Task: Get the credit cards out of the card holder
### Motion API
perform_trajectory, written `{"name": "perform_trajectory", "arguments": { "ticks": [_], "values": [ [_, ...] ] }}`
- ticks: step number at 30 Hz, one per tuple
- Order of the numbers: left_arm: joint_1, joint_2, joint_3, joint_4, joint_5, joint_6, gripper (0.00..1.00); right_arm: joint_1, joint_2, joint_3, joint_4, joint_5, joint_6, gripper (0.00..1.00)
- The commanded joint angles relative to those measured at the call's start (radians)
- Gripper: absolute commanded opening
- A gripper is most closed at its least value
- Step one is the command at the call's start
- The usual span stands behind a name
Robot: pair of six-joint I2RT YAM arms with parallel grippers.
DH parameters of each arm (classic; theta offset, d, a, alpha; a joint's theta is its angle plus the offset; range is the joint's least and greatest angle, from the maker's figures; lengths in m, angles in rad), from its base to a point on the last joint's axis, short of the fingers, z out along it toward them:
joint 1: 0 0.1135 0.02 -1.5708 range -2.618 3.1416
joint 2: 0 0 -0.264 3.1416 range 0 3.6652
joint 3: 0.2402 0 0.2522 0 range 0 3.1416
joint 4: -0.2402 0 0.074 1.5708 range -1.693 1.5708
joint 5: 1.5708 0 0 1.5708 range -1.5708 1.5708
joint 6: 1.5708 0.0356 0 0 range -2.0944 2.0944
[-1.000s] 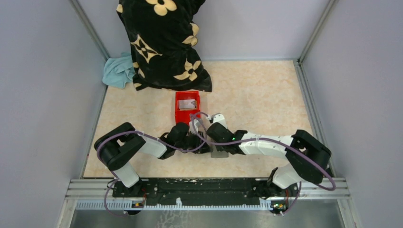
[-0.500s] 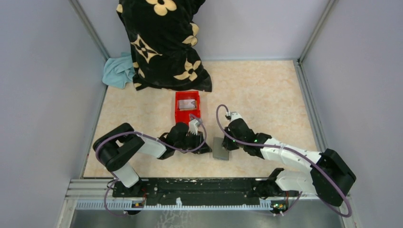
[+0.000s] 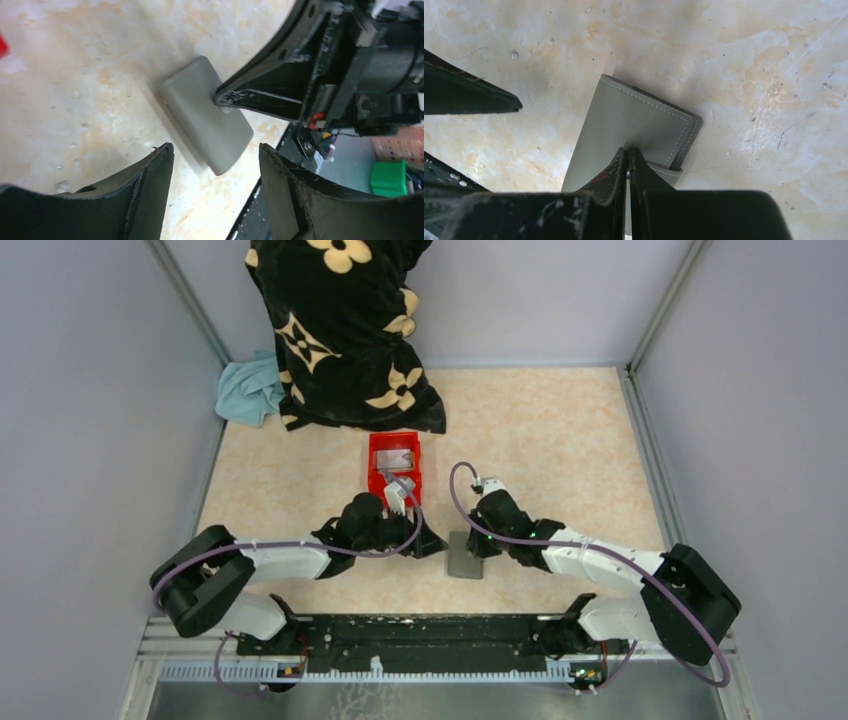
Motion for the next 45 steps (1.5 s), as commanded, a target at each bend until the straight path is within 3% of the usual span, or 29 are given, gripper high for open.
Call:
{"name": "perform_trajectory", "arguments": {
  "ticks": [1, 7, 13, 15, 28, 45],
  "values": [
    [-0.02, 0.031, 0.042, 0.062, 0.129, 0.01, 0.7, -0.005, 0.007, 0.037, 0.066, -0.025, -0.011, 0.0],
    [-0.061, 0.11, 0.071, 0.123, 0.246, 0.031, 0.68, -0.006, -0.02, 0.018, 0.08, -0.04, 0.009, 0.0],
    [-0.067, 0.214, 0.064, 0.244, 0.291, -0.024, 0.21, -0.005, -0.015, 0.01, 0.086, -0.05, 0.014, 0.0],
    [-0.067, 0.243, 0.074, 0.25, 0.283, -0.032, 0.14, -0.004, -0.019, 0.006, 0.087, -0.056, 0.017, 0.0],
    [-0.065, 0.39, 0.158, 0.235, 0.236, -0.041, 0.09, -0.005, -0.06, -0.025, 0.113, -0.109, 0.029, 0.0],
    [-0.052, 0.439, 0.083, 0.314, 0.227, -0.085, 0.08, -0.07, -0.198, -0.067, 0.126, -0.16, 0.07, 0.0]
  ]
}}
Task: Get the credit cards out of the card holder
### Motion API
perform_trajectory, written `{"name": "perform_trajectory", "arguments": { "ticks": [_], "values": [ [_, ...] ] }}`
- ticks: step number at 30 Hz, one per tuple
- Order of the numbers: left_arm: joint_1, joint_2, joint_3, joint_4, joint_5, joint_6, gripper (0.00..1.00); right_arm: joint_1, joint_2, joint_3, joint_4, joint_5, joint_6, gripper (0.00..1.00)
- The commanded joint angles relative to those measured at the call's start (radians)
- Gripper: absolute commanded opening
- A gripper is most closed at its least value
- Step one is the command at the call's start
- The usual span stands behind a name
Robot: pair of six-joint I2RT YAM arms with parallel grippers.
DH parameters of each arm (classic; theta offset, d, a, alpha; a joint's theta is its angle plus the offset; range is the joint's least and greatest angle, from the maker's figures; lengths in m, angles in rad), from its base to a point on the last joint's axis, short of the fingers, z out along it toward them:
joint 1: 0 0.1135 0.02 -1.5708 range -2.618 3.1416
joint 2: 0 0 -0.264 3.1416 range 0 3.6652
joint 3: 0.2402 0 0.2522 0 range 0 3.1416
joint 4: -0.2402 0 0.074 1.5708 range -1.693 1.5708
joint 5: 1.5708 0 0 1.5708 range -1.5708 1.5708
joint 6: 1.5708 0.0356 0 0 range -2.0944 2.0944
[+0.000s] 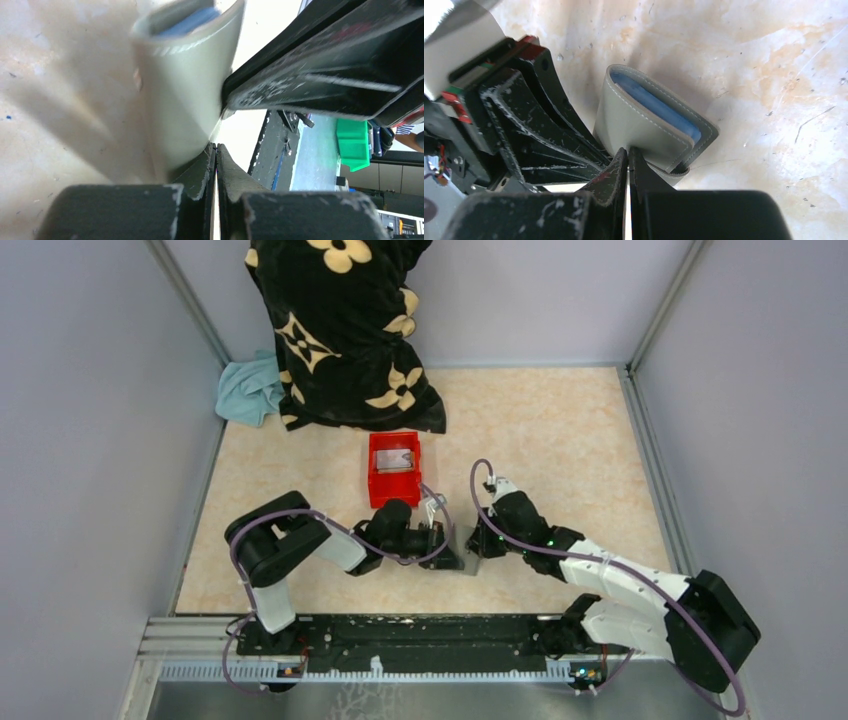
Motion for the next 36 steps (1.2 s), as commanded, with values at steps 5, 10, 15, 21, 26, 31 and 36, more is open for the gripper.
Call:
{"name": "perform_trajectory", "arguments": {
  "ticks": [5, 10, 15, 21, 26, 31, 36],
  "values": [
    [0.008, 0.038, -0.018, 0.023, -0.019, -0.007, 0.08, -0.059, -0.087, -0.01, 0.077, -0.097, 0.023, 0.0],
    [0.014, 0.045, -0.013, 0.034, -0.01, -0.016, 0.1, -0.066, -0.061, -0.021, 0.092, -0.128, 0.014, 0.0],
    [0.015, 0.011, -0.01, 0.05, 0.024, -0.033, 0.13, -0.067, 0.014, -0.023, 0.066, -0.106, -0.016, 0.0],
    [0.017, -0.037, 0.001, 0.005, 0.015, -0.026, 0.15, -0.067, 0.077, -0.012, 0.072, -0.065, -0.041, 0.0],
    [0.02, -0.007, 0.025, -0.016, 0.013, -0.018, 0.15, -0.016, 0.041, 0.045, -0.013, 0.079, -0.107, 0.27],
    [0.026, 0.024, 0.013, 0.036, 0.033, -0.045, 0.15, 0.06, 0.072, 0.114, -0.109, 0.215, -0.172, 0.51],
    [0.031, 0.007, -0.014, 0.039, 0.031, -0.037, 0.15, 0.139, 0.148, 0.176, -0.135, 0.322, -0.206, 0.52]
  ]
}}
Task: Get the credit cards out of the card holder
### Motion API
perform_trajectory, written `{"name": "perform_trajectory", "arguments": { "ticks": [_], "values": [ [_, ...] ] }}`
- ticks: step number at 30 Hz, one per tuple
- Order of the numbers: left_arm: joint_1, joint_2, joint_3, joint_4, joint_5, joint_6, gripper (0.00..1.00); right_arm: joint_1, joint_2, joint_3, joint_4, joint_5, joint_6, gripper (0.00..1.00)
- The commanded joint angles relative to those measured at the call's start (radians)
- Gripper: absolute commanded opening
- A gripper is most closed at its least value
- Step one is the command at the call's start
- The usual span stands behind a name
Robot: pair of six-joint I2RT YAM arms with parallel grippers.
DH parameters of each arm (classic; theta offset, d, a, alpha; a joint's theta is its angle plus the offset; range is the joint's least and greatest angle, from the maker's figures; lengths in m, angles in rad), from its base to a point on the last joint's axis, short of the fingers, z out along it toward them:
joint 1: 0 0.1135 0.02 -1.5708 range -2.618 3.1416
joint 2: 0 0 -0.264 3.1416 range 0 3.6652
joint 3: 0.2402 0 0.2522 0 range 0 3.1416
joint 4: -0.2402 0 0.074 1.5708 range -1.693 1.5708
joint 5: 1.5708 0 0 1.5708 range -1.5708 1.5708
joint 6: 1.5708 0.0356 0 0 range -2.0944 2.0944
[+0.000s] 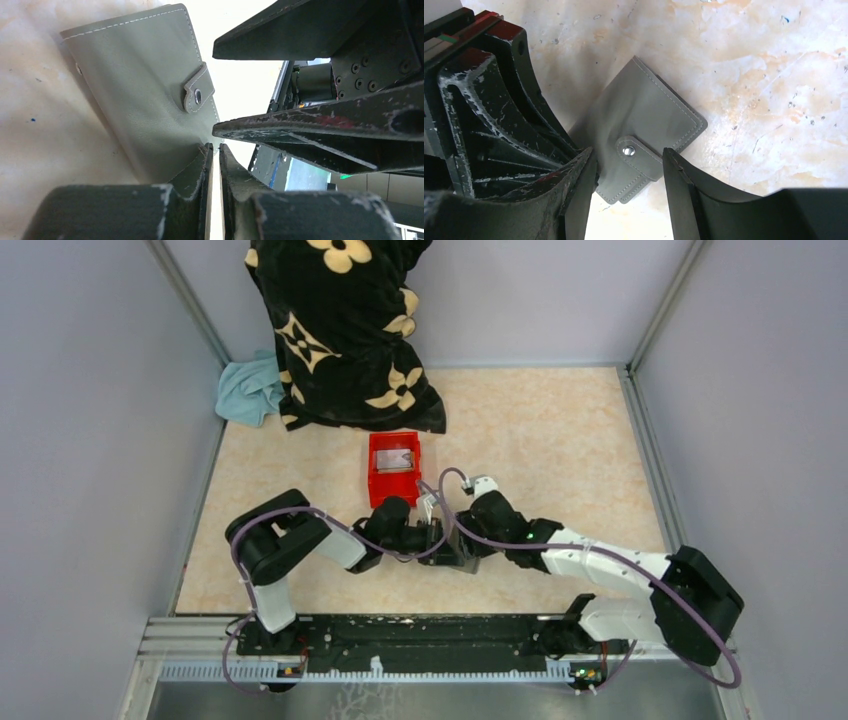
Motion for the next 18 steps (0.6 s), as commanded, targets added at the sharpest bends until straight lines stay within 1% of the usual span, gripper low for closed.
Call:
{"name": "perform_trajectory", "arguments": {
  "ticks": [1, 7, 10, 13, 16, 17, 18],
  "values": [
    [0.009, -0.005, -0.029, 0.042, 0.011, 0.005, 0.15, 0.052, 0.068, 0.082, -0.032, 0.132, -0.059, 0.52],
    [0.015, -0.028, -0.066, 0.042, -0.001, 0.009, 0.15, 0.081, 0.153, 0.117, -0.037, 0.143, -0.068, 0.52],
    [0.02, -0.027, -0.07, 0.048, -0.003, 0.008, 0.15, 0.086, 0.178, 0.112, -0.044, 0.144, -0.062, 0.48],
    [0.02, -0.022, -0.064, 0.051, 0.002, 0.005, 0.15, 0.086, 0.204, 0.107, -0.059, 0.143, -0.051, 0.41],
    [0.019, -0.017, -0.063, 0.055, 0.004, 0.004, 0.15, 0.086, 0.219, 0.106, -0.073, 0.126, -0.04, 0.22],
    [0.02, -0.016, -0.063, 0.056, 0.004, 0.003, 0.15, 0.085, 0.223, 0.104, -0.075, 0.115, -0.039, 0.05],
    [0.021, -0.015, -0.063, 0.057, 0.004, 0.003, 0.15, 0.086, 0.227, 0.104, -0.075, 0.105, -0.038, 0.0]
  ]
}}
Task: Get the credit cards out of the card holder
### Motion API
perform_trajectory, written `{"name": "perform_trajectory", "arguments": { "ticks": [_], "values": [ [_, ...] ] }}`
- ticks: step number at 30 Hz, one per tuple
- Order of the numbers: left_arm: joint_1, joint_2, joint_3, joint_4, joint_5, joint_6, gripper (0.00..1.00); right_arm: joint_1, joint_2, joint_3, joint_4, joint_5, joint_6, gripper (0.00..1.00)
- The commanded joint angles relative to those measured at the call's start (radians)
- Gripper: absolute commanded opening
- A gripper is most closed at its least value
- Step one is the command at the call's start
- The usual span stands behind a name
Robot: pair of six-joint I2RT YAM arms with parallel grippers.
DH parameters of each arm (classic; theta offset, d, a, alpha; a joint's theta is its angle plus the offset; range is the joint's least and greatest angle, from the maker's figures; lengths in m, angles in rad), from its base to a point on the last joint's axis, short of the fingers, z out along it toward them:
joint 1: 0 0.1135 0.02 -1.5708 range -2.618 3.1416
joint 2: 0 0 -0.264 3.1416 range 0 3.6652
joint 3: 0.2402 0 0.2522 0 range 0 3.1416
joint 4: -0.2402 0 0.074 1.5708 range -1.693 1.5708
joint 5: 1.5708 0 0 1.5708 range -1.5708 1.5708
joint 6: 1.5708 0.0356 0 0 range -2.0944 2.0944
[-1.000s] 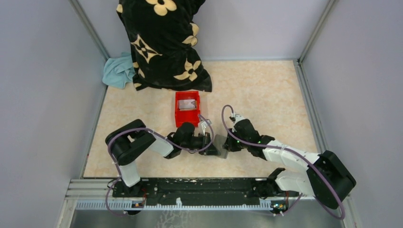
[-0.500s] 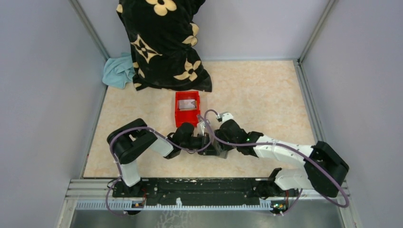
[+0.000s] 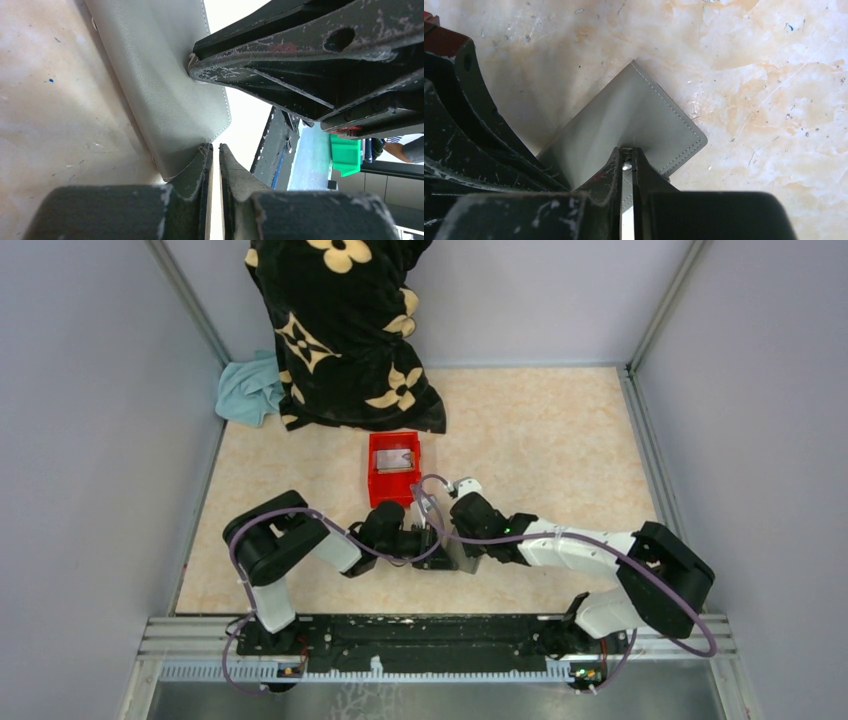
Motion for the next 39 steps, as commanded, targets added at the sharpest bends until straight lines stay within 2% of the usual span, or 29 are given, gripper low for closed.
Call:
{"name": "perform_trajectory", "arguments": {
  "ticks": [1, 8, 14, 20, 26, 29, 31, 32, 34, 35, 37, 39],
  "values": [
    [0.009, -0.003, -0.003, 0.029, 0.005, 0.005, 0.15, 0.007, 0.04, 0.011, -0.039, -0.03, 0.015, 0.0],
    [0.011, -0.002, -0.009, 0.038, 0.006, 0.003, 0.15, -0.008, 0.02, -0.032, 0.05, -0.168, 0.06, 0.0],
    [0.015, 0.0, -0.018, 0.045, 0.001, -0.003, 0.15, -0.129, -0.132, -0.118, 0.208, -0.418, 0.115, 0.0],
    [0.018, 0.021, -0.008, 0.062, 0.011, -0.015, 0.15, -0.174, -0.202, -0.15, 0.231, -0.526, 0.125, 0.0],
    [0.023, 0.031, -0.017, 0.077, 0.014, -0.023, 0.15, -0.264, -0.242, -0.243, 0.401, -0.695, 0.211, 0.0],
    [0.025, 0.03, -0.02, 0.079, 0.017, -0.027, 0.15, -0.264, -0.238, -0.199, 0.275, -0.633, 0.129, 0.0],
    [0.026, 0.031, -0.019, 0.083, 0.02, -0.027, 0.15, -0.239, -0.234, -0.148, 0.167, -0.527, 0.056, 0.0],
    [0.027, 0.032, -0.017, 0.085, 0.021, -0.027, 0.15, -0.222, -0.238, -0.124, 0.126, -0.466, 0.024, 0.08],
    [0.027, 0.033, -0.019, 0.093, 0.029, -0.026, 0.15, -0.193, -0.246, -0.084, 0.069, -0.384, -0.023, 0.31],
    [0.028, 0.032, -0.022, 0.099, 0.031, -0.026, 0.15, -0.181, -0.247, -0.064, 0.045, -0.352, -0.041, 0.36],
    [0.029, 0.024, -0.037, 0.113, 0.033, -0.021, 0.15, -0.152, -0.229, -0.027, 0.009, -0.291, -0.072, 0.42],
    [0.031, 0.016, -0.051, 0.122, 0.035, -0.019, 0.16, -0.115, -0.195, 0.013, -0.019, -0.215, -0.104, 0.42]
  ]
}}
